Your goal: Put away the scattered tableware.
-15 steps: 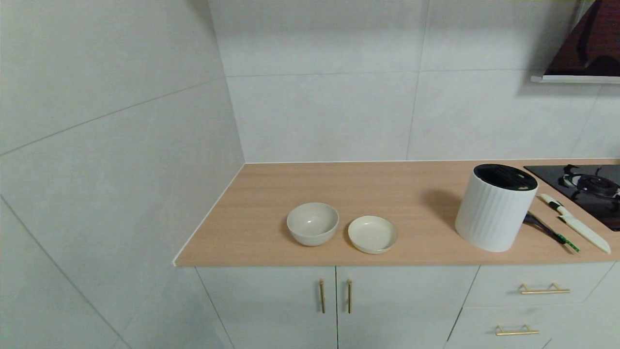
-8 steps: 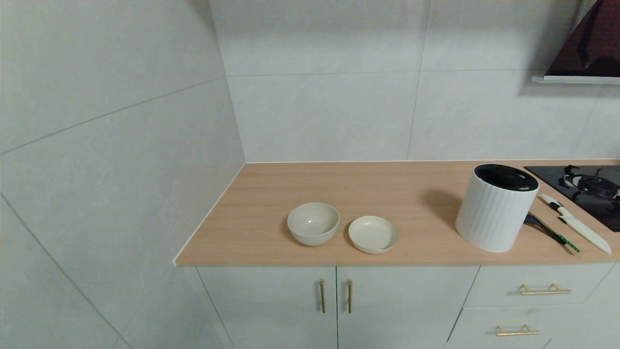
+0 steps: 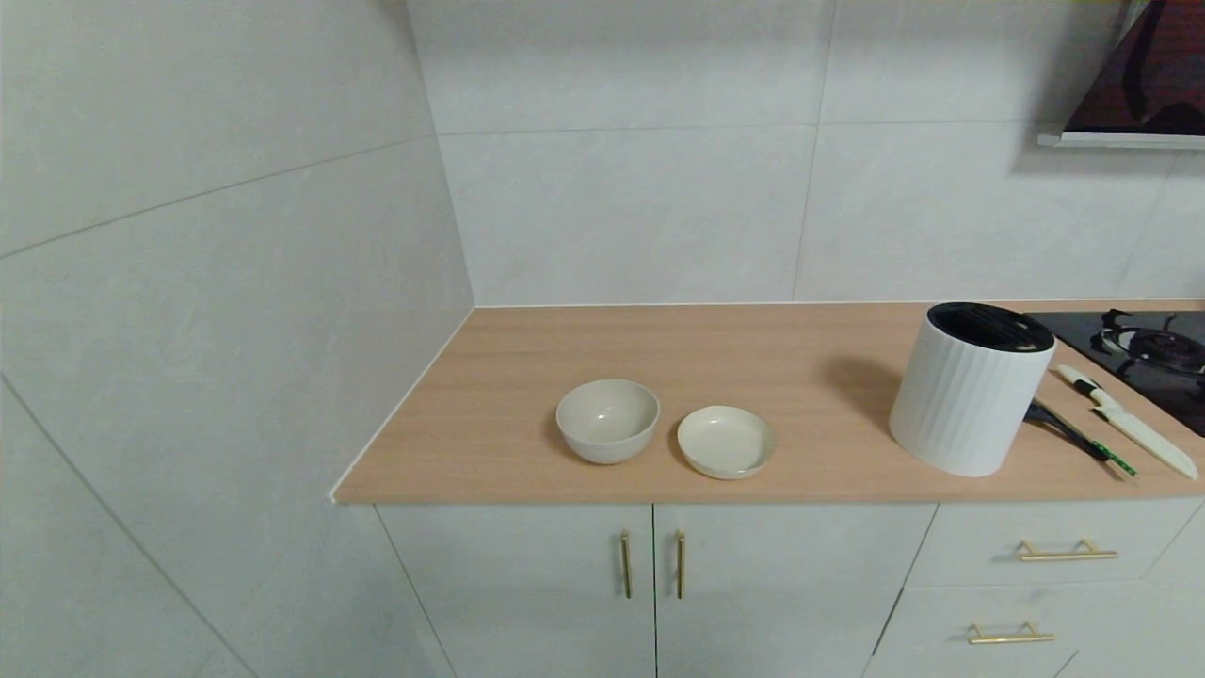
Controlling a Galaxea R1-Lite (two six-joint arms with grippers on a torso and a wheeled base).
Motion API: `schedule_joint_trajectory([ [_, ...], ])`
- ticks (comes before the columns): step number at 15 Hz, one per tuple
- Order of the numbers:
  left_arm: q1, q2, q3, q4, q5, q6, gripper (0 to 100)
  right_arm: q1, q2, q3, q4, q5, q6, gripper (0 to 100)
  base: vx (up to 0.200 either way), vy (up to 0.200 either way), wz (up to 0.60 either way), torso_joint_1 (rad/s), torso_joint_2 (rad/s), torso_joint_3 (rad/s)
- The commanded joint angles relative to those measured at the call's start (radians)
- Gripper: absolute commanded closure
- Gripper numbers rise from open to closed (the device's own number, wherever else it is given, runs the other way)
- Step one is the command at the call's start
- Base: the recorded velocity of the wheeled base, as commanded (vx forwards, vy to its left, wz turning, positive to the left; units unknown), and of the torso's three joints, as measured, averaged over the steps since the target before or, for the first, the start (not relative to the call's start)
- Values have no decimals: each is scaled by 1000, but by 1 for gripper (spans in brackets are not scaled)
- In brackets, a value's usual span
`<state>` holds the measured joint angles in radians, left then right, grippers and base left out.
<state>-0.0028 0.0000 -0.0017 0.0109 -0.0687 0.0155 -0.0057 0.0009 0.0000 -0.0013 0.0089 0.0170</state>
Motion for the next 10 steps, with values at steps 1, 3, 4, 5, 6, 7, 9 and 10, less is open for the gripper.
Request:
schedule_joint_trajectory([
  [1,0,0,0,0,0,0,0,0,1,0,0,0,0,0,0,0,0,-188,388,222],
  [3,0,0,0,0,0,0,0,0,1,0,0,0,0,0,0,0,0,-208,451,241],
  [4,0,0,0,0,0,0,0,0,1,0,0,0,0,0,0,0,0,-242,535,286],
  [5,0,0,0,0,0,0,0,0,1,0,0,0,0,0,0,0,0,-256,559,315],
  [6,0,0,0,0,0,0,0,0,1,0,0,0,0,0,0,0,0,-256,559,295],
  [7,0,0,0,0,0,0,0,0,1,0,0,0,0,0,0,0,0,-251,554,300],
  [9,0,0,0,0,0,0,0,0,1,0,0,0,0,0,0,0,0,-251,549,295],
  [10,0,0,0,0,0,0,0,0,1,-2,0,0,0,0,0,0,0,-242,535,295],
])
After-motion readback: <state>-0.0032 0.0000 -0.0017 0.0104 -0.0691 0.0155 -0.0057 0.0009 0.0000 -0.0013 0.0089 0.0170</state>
